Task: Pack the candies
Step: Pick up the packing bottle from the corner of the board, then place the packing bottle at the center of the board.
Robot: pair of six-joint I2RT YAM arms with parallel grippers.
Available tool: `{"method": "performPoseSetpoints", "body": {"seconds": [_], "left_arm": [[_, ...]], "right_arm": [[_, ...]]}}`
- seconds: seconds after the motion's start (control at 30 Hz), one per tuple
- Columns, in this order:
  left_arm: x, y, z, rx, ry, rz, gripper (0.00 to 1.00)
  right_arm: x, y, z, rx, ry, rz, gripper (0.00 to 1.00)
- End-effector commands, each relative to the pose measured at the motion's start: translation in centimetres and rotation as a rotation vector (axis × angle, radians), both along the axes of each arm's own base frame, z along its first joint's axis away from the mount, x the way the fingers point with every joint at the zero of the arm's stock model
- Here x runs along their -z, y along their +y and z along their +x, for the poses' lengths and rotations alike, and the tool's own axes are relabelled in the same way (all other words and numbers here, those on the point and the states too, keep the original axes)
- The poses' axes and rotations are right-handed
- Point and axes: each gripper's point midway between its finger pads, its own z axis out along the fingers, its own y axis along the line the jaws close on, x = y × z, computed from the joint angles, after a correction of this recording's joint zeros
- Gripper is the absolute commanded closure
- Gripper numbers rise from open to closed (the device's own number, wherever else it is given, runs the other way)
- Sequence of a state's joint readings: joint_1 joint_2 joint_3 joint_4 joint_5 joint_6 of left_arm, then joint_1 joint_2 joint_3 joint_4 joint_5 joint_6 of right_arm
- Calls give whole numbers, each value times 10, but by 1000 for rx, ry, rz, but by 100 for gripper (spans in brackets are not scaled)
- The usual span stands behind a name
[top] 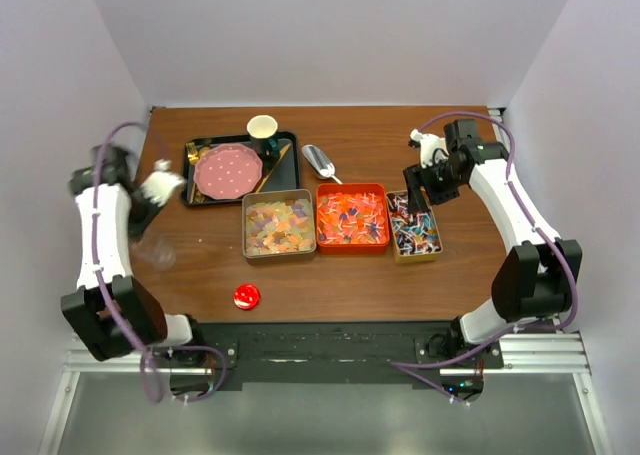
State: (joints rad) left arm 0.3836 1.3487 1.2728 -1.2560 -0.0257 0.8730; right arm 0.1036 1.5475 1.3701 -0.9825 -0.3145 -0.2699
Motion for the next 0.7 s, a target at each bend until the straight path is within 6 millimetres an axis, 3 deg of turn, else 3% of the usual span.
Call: {"method": "performPoseSetpoints", "body": {"seconds": [0.0, 0.03, 0.07, 0.13, 0.17, 0.23, 0.27, 0.37, 0.57, 0.67], "left_arm": [[-38, -102, 34, 249, -110, -62, 100], [-41, -121, 39, 293, -122, -86, 100], [-47, -156, 44, 402, -139, -138, 100], [-49, -193, 44, 464, -131, -193, 100], [-50, -228, 42, 559, -115, -238, 100], [-49, -263, 33, 629, -87, -275, 100], [-48, -293, 23, 719, -63, -285, 100], [-45, -339, -2, 853, -24, -285, 100], [-14, -388, -41, 957, 123, -314, 100], [4, -406, -49, 951, 169, -308, 100]], "right_arm": [[-13, -13, -1, 37, -63, -54, 33], [-12, -20, 1, 55, -73, -83, 33], [-13, -23, 2, 66, -81, -94, 33], [-11, -33, 0, 94, -86, -122, 33], [-10, -34, -1, 98, -83, -127, 33], [-8, -38, -4, 107, -82, -138, 33], [-7, -39, -5, 111, -80, -140, 33], [-5, -41, -9, 121, -84, -144, 33], [-3, -48, -9, 160, -98, -160, 32], [-11, -50, -3, 172, -121, -158, 32]]}}
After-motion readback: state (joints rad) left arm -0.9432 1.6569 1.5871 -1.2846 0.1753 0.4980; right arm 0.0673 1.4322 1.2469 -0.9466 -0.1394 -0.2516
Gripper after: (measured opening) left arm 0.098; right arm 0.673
